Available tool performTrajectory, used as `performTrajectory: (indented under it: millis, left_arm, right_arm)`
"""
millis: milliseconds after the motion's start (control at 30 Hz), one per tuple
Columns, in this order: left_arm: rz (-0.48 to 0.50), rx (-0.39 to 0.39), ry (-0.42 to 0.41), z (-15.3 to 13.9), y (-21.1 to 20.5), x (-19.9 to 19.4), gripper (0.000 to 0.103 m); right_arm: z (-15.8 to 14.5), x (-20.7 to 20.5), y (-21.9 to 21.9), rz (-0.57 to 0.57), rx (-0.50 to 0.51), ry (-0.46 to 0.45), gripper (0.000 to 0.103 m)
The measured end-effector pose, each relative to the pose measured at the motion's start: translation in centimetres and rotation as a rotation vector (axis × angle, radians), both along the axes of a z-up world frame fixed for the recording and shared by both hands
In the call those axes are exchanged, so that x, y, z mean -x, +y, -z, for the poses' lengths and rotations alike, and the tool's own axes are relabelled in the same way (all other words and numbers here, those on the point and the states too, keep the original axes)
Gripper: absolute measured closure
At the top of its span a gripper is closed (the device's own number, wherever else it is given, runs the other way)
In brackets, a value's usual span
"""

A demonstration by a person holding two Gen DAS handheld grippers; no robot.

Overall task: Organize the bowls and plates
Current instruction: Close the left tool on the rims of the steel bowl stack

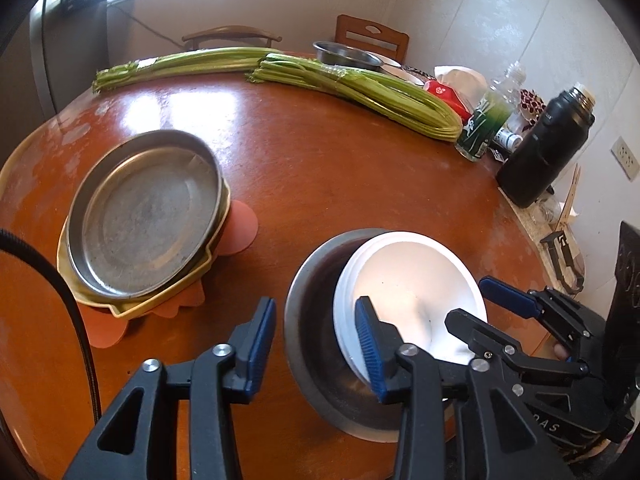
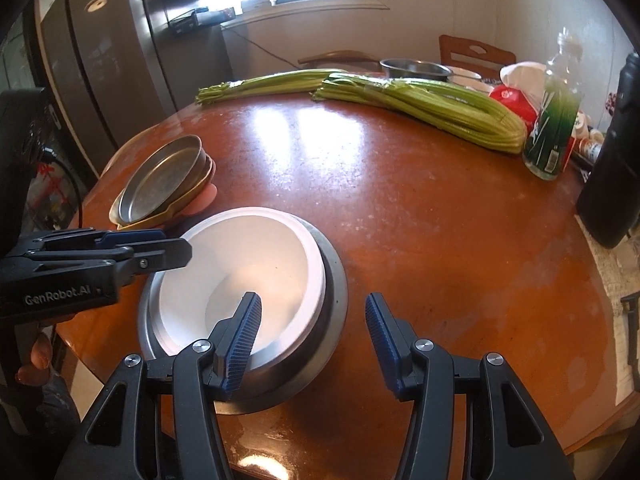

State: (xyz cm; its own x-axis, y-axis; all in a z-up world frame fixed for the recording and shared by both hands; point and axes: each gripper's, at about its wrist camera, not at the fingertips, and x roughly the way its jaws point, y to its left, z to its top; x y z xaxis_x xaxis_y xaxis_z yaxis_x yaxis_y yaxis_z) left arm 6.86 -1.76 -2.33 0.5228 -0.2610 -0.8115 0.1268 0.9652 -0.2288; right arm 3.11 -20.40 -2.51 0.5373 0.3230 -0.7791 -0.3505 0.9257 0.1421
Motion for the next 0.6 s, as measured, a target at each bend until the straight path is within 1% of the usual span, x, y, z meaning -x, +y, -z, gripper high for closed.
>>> performTrajectory:
  millis: [67, 267, 500, 600]
  left_arm:
    - [0.0, 0.012, 0.003, 0.1, 0.1, -0.1, 0.056]
    - [0.014, 0.02, 0.033, 0.9, -0.3, -0.6, 0.054]
    - [0.034, 0.036, 0.047, 1.4, -0.6, -0.9, 0.053]
    - [0.045, 0.022, 0.054, 1.6, -1.0, -1.0, 0.052]
  right_arm:
    - [0.1, -0.1, -0.2, 0.003, -0.01, 0.006, 0.047]
    - [0.4, -0.2, -0.1, -0.008, -0.049, 0.04, 0.046]
    - [1.4, -0.4, 0.5, -0.041, -0.082, 0.095, 0.046]
    - [1.8, -0.3, 1.0, -0.053, -0.078, 0.114, 0.044]
